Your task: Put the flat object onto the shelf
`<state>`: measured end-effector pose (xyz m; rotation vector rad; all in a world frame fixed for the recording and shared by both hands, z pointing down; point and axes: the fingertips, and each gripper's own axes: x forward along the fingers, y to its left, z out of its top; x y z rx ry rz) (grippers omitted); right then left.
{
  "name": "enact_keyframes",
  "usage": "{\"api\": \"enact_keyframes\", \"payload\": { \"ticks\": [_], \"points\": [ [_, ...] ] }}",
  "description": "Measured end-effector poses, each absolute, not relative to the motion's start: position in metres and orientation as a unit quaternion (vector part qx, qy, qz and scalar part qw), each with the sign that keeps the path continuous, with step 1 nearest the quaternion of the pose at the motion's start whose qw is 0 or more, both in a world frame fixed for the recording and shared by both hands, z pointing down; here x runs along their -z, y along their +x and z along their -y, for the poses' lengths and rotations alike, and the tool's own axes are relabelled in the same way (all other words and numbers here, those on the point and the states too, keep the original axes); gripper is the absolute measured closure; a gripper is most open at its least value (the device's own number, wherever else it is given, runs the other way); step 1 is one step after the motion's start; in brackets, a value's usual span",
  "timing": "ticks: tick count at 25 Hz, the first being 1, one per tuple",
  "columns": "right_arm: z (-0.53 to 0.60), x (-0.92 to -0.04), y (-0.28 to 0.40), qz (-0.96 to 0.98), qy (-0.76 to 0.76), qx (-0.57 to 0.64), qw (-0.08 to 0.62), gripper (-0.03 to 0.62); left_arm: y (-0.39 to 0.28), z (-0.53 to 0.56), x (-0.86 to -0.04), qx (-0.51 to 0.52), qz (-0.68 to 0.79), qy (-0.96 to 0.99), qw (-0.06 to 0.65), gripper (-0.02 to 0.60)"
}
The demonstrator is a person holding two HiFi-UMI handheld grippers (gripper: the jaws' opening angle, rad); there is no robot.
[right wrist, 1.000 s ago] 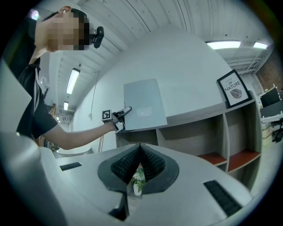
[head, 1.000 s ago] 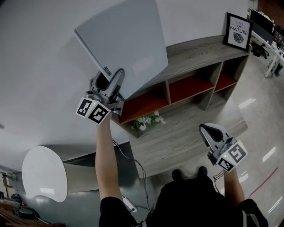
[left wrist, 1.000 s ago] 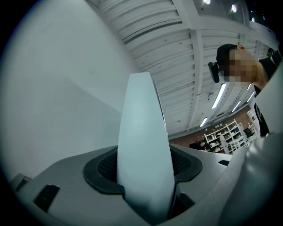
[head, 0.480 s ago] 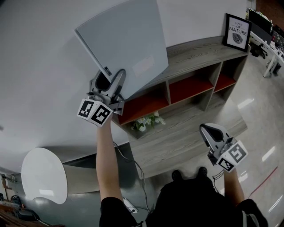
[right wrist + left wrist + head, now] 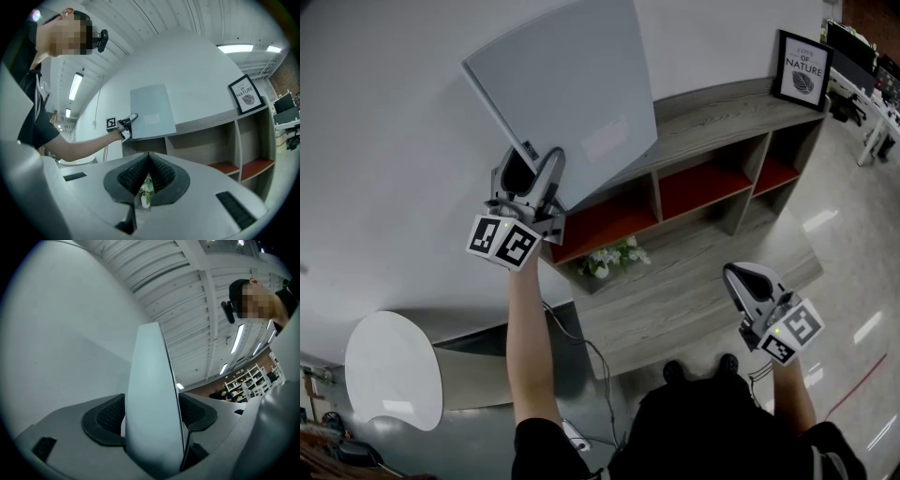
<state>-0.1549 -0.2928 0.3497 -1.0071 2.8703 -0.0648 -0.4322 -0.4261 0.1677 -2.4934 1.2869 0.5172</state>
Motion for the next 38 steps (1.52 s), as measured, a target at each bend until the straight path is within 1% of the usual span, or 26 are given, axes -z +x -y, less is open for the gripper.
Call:
{"api": "enact_keyframes", "payload": {
  "ticks": [11, 18, 25, 32, 38],
  "points": [
    [0.287, -0.351, -0.154, -0.942, -0.331, 0.026, 0.049, 0.582, -0.44, 0.419, -0.17, -0.193, -0.455, -0.859, 0.137, 0.221],
    [0.278, -0.35, -0.154, -0.943, -0.328, 0.024, 0.049, 0.581, -0.449, 0.407, -0.167, -0.195, -0.469, -0.849, 0.147, 0.204],
    [0.269, -0.345, -0.154, -0.947, -0.316, 0.017, 0.055, 0.582, -0.454, 0.384, -0.166, -0.199, -0.48, -0.841, 0.151, 0.204],
    [0.253, -0.341, -0.139, -0.95, -0.304, 0.015, 0.062, 0.582, -0.441, 0.359, -0.188, -0.19, -0.49, -0.839, 0.139, 0.204],
    [0.236, -0.338, -0.117, -0.956, -0.288, 0.014, 0.06, 0.582, -0.405, 0.328, -0.216, -0.169, -0.494, -0.844, 0.125, 0.204]
  ]
}}
